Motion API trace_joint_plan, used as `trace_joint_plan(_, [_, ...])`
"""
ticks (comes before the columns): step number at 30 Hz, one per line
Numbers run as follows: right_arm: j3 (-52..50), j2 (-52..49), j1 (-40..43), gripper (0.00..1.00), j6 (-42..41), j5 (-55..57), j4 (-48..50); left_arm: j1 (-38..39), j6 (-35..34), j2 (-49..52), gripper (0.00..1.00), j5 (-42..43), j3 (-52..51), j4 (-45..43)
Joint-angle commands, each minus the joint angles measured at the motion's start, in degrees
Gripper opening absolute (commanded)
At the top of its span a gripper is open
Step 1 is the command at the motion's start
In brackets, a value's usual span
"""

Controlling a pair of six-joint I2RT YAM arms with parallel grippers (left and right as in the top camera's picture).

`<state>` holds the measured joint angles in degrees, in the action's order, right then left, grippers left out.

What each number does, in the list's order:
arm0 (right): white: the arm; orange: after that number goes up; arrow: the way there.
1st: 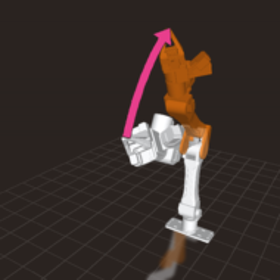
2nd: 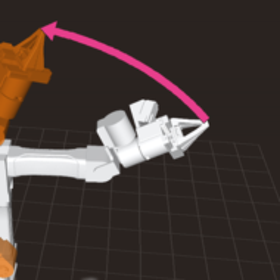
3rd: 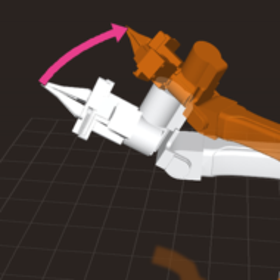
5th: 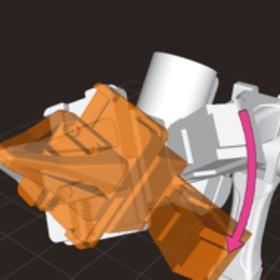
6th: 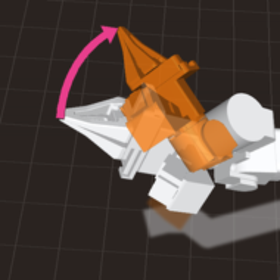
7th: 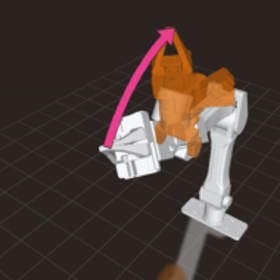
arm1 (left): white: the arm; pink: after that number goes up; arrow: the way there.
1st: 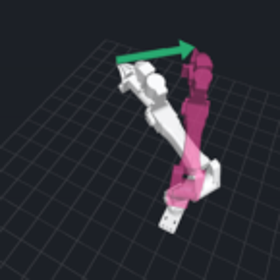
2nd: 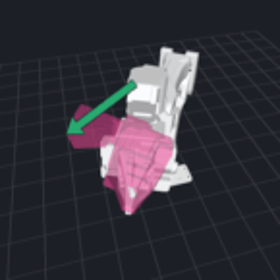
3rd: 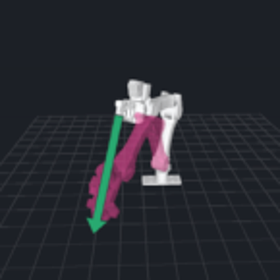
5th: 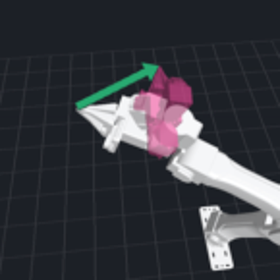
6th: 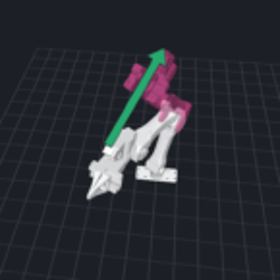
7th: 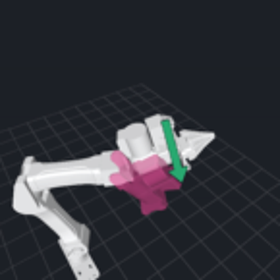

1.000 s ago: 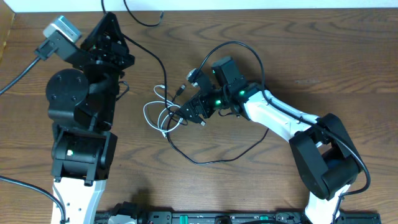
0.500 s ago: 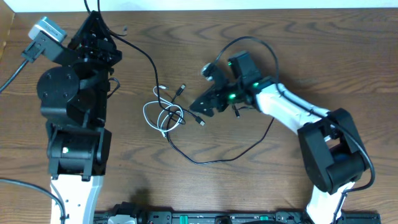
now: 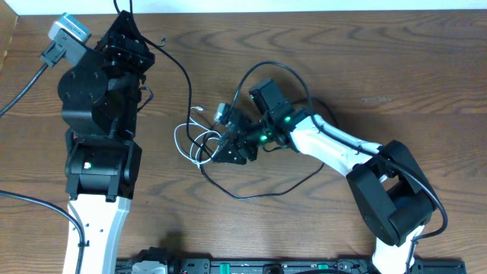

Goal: Untangle cables

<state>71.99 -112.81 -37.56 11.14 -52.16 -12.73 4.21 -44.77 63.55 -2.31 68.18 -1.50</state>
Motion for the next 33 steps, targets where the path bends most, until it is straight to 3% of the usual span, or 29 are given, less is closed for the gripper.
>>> trace_joint_plan(1, [0.1,-0.5,0.0,0.52,-0.4,1.7,1.3,-0.3,-0.1,-0.2,0.07,-0.7,0.7,-0.3])
trace_joint_plan(6, [0.1,-0.5,1.6,0.63,0.5,1.0,-1.7,-0.3,-0.1,-0.2,0.07,-0.8,0.7,-0.3])
trace_joint_plan(11, [0.1,-0.5,3.5,0.68,10.8,-10.4,-6.8,-0.3,-0.1,-0.2,0.07,-0.7,0.7,-0.3])
trace_joint_plan(17, [0.1,-0.8,0.1,0.67,10.3,-8.7,-3.0,-0.3,-0.1,-0.2,0.07,0.3,0.7,-0.1])
trace_joint_plan(20, [0.1,-1.3,-2.1,0.67,4.7,-7.8,2.8,-0.3,-0.1,-0.2,0.07,0.3,0.7,0.6])
trace_joint_plan(24, [0.1,-1.7,-3.4,0.56,-4.5,-3.4,10.0,-0.3,-0.1,-0.2,0.08,0.3,0.7,1.4])
trace_joint_plan(25, [0.1,-1.7,-3.5,0.47,-6.7,-1.0,10.9,-0.3,-0.1,-0.2,0.08,0.3,0.7,1.6])
trace_joint_plan(27, [0.2,-1.6,-3.0,0.13,-13.3,4.7,11.8,-0.3,-0.1,-0.2,0.08,0.3,0.7,2.1])
trace_joint_plan(28, [0.2,-1.4,-2.3,0.01,-17.5,7.7,11.1,-0.3,-0.1,-0.2,0.08,0.3,0.7,2.3])
trace_joint_plan(33, [0.3,2.8,2.8,0.01,-21.2,9.3,6.1,-0.3,1.0,-0.2,0.08,0.3,0.7,4.5])
